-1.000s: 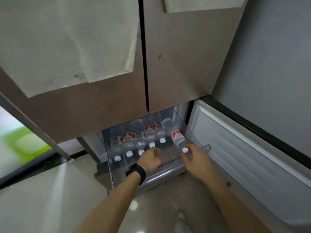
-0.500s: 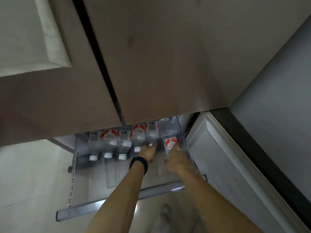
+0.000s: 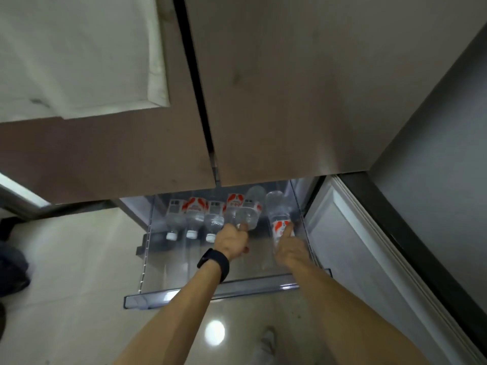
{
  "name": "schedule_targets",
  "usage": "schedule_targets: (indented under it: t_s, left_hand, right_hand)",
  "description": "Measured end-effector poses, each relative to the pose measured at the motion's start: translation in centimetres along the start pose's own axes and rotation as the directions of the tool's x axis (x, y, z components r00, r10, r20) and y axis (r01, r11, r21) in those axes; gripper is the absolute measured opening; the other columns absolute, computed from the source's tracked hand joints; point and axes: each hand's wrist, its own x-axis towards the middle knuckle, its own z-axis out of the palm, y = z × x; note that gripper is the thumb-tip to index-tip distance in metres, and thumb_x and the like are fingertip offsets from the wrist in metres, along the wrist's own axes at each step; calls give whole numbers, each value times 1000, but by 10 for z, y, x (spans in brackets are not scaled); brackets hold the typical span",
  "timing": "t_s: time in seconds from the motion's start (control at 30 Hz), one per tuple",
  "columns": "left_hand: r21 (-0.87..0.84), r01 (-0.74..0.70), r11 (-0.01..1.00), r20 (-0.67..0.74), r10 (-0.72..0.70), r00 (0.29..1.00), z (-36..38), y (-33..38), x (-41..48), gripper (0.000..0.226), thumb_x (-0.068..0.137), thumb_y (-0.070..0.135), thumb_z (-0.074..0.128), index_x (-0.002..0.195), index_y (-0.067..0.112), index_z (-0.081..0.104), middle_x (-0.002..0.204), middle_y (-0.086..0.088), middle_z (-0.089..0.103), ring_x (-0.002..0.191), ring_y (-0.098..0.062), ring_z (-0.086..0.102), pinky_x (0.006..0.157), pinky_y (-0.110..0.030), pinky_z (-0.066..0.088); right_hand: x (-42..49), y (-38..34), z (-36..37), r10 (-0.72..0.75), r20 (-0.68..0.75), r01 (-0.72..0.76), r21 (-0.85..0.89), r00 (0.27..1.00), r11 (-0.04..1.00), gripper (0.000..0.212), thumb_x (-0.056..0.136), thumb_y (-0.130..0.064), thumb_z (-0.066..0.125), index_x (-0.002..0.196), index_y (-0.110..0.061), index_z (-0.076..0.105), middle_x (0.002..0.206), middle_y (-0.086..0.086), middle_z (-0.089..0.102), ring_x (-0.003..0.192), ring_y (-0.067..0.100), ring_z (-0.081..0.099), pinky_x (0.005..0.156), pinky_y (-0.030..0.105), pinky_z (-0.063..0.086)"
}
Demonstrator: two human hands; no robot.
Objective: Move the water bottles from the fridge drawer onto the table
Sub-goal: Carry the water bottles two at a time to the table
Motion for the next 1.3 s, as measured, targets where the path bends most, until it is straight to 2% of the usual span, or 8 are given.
schedule_targets:
  t_s: [0.1,0.23,0.47,0.57,0.77,1.03,1.17,1.3]
  left_hand:
    - [58,-36,998,-53,39,998,-28,7,-12,37,105,42,42,106,8,56,101,-9,72,78,-25,74,76,-37,61]
    - [376,-115,919,-111,168,979,-53,9,-25,51,103,48,42,118,1,53,100,-15,72,91,-34,69,77,-38,55]
    - [665,-208,717,-128,384,914,-68,9,-44,52,99,59,40,122,13,47,104,-9,69,87,-31,67,73,-41,56]
    - [668,-222,710,-144,417,897,-79,1,-46,50,99,60,40,121,16,50,102,-7,69,86,-29,67,71,-40,56]
    - [464,-316,828,-132,417,899,-85,-21,-41,37,94,64,50,103,28,53,86,1,67,79,-23,66,65,-35,55]
    - [81,-453,888,-62,459,886,-45,-56,-31,43,84,58,71,114,35,52,115,12,59,102,-8,59,92,-38,55]
    - [37,-430,902,-81,432,898,-28,-56,-31,54,78,67,69,118,39,47,118,11,59,105,-10,59,90,-40,55]
    - [311,-438,844,88,433,897,-33,-50,-22,81,66,49,87,131,37,41,132,8,53,113,-15,56,92,-38,52]
  right_hand:
    - [-7,1,1,43,-46,-42,14,998,999,64,100,-58,37,143,-12,42,133,19,57,116,33,59,101,41,47]
    - [-38,-12,-25,92,87,-95,34,992,995,71,101,-35,52,157,-8,18,142,20,49,127,34,52,103,41,43]
    - [-73,-34,-87,-25,71,30,-77,997,997,41,94,-29,54,128,-6,60,118,13,66,96,26,69,78,29,57]
    - [-88,-39,-115,-70,-19,66,-175,997,982,47,98,-18,52,142,-1,45,139,18,55,122,31,59,98,34,50]
    - [-102,-18,-119,-348,-119,301,-299,930,906,42,100,-23,47,136,-3,37,123,21,56,102,39,61,72,37,43]
    - [-91,6,-87,-245,-323,379,469,914,797,30,88,-22,70,112,-28,54,122,3,49,108,23,56,89,40,53]
    - [-79,11,-76,-211,-219,297,518,953,802,51,76,-44,80,117,-31,53,113,-4,62,101,18,62,85,41,54]
    - [-80,9,-62,-225,-171,280,470,959,837,70,71,-47,86,127,-28,47,110,-7,60,98,19,58,83,33,47]
